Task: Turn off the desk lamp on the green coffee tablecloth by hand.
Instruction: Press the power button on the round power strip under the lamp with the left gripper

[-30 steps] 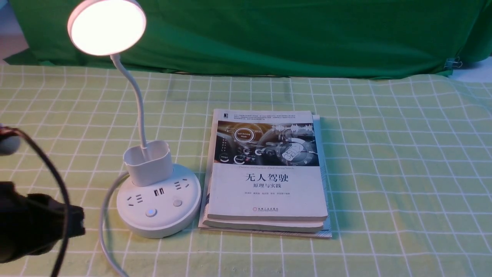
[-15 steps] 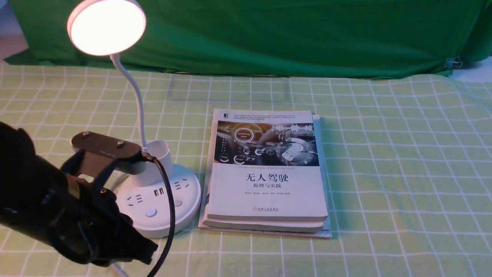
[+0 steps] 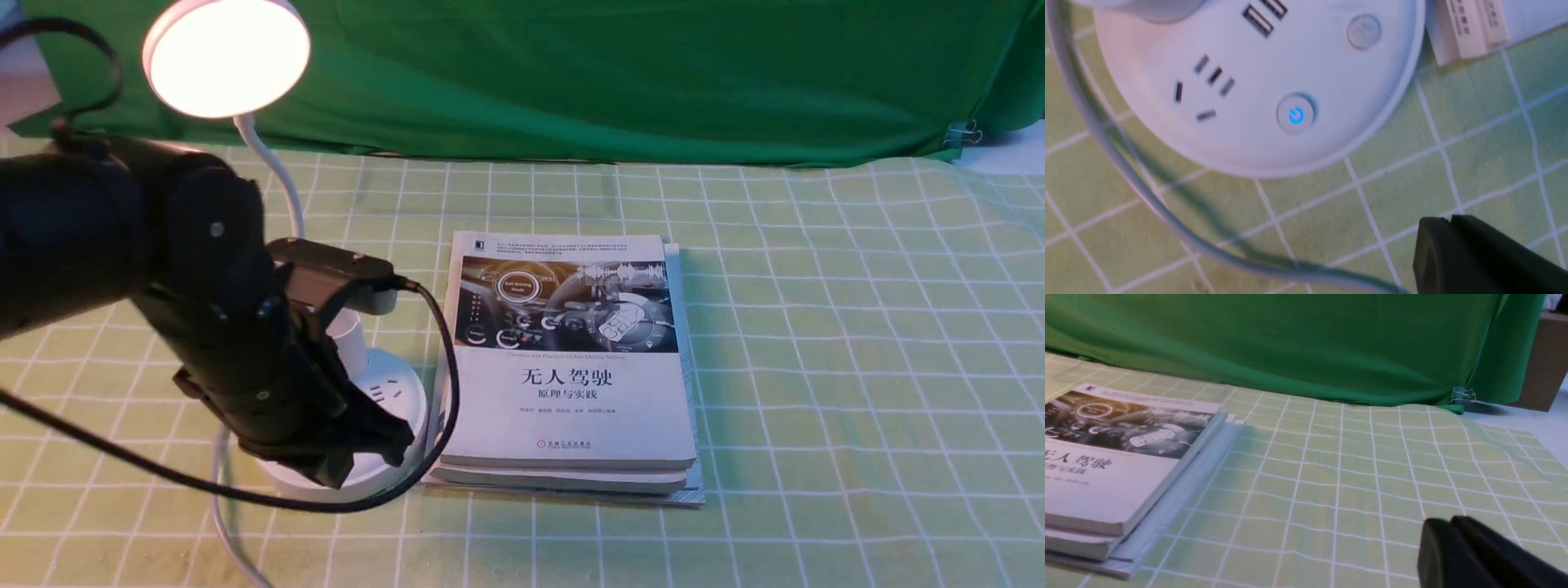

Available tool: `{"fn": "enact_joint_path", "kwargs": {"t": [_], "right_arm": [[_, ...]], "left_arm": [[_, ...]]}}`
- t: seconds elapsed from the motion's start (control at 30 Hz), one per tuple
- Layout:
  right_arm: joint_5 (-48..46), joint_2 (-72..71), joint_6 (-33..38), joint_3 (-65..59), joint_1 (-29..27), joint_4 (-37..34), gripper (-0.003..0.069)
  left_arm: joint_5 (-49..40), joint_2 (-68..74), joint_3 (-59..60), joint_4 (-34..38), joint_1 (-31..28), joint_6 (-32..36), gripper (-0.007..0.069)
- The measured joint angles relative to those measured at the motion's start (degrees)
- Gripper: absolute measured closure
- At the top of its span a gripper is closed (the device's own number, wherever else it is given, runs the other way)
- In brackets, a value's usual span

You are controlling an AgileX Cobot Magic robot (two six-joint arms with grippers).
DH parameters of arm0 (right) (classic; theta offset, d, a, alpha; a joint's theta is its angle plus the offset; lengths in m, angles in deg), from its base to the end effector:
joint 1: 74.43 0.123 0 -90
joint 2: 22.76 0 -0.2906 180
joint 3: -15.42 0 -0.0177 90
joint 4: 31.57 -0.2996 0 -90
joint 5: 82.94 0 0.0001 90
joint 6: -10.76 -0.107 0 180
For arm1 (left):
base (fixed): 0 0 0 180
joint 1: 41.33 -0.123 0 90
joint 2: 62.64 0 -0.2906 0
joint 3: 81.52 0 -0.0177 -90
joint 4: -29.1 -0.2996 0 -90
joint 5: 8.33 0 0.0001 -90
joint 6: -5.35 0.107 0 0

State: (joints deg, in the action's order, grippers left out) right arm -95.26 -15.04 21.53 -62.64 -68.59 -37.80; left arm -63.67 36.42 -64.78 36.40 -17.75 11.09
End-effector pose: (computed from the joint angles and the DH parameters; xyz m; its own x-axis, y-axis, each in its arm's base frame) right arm 0.1146 0.0142 0.1867 -0.1283 -0.0952 -0.9872 -0.1355 0.9877 -0.0776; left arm 0.3070 -0.1462 0.1904 -0.8933 0.4197 -0.1606 0.4376 0.8937 -0.0988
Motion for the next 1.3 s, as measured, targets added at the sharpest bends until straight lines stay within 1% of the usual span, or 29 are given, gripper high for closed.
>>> {"fn": "enact_joint_path", "kwargs": {"t": [0.17,0.53,0.8,1.3], "right_arm": [[0.0,0.0,0.0,0.0,0.0,0.0,0.063],[0.0,0.0,0.0,0.0,0.0,0.0,0.063],[0.0,0.0,0.0,0.0,0.0,0.0,0.063],[0.0,0.0,0.0,0.0,0.0,0.0,0.0629]], "left_arm": [[0.0,7.1,-5.7,-1.3,0.0,-0.2,0.062],[-1.9,14.4,-14.9,-3.6,0.1,-0.7,0.062],[-2.9,15.5,-15.8,-4.8,0.1,-1.3,0.062],[-2.9,18.5,-16.0,-4.8,0.1,-1.7,0.062]]}}
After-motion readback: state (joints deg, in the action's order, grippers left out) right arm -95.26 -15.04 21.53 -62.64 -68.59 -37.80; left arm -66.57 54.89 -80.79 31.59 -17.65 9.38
